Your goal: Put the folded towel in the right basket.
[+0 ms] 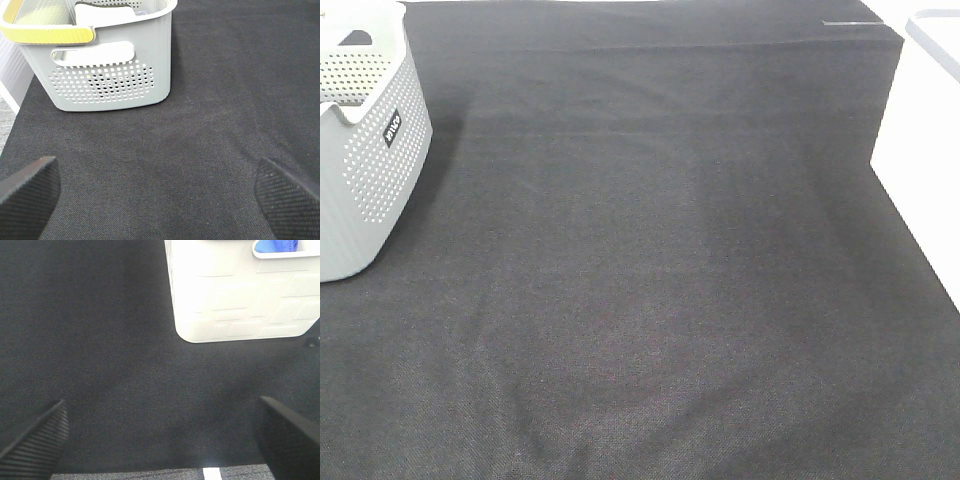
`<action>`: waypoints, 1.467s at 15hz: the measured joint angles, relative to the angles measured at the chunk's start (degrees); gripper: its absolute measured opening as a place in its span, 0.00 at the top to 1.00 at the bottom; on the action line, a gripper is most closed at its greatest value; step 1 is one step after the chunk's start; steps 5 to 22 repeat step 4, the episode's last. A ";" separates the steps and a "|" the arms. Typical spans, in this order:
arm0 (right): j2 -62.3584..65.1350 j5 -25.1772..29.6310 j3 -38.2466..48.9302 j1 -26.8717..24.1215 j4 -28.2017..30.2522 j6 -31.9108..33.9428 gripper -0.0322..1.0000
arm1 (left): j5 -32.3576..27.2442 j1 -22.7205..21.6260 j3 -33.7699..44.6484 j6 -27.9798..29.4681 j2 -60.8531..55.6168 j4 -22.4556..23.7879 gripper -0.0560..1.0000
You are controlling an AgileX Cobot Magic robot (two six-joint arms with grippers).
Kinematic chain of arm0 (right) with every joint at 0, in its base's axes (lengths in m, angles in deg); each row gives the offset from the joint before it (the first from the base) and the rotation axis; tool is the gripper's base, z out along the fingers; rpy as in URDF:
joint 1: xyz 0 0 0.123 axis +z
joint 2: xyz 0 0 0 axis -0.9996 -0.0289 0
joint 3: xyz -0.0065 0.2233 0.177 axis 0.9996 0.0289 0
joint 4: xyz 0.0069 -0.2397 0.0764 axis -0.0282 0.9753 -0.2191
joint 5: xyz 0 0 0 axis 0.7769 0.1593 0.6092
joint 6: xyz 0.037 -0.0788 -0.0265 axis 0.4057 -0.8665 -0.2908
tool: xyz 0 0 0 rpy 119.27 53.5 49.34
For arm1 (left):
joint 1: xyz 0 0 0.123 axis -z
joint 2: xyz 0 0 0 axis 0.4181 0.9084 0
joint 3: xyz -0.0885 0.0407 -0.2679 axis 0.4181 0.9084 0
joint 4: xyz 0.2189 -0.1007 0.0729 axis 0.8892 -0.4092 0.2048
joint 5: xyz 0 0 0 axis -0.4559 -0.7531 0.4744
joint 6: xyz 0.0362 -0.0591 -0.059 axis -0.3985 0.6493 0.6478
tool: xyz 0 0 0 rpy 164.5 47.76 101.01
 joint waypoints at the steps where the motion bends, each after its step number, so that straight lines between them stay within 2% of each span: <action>1: 0.00 0.00 0.00 0.00 0.00 0.00 0.04 | 0.00 0.00 0.00 0.00 0.00 0.00 0.01; 22: 0.00 0.00 0.00 0.00 0.00 0.00 0.04 | 0.00 0.00 0.00 0.00 0.00 0.00 0.01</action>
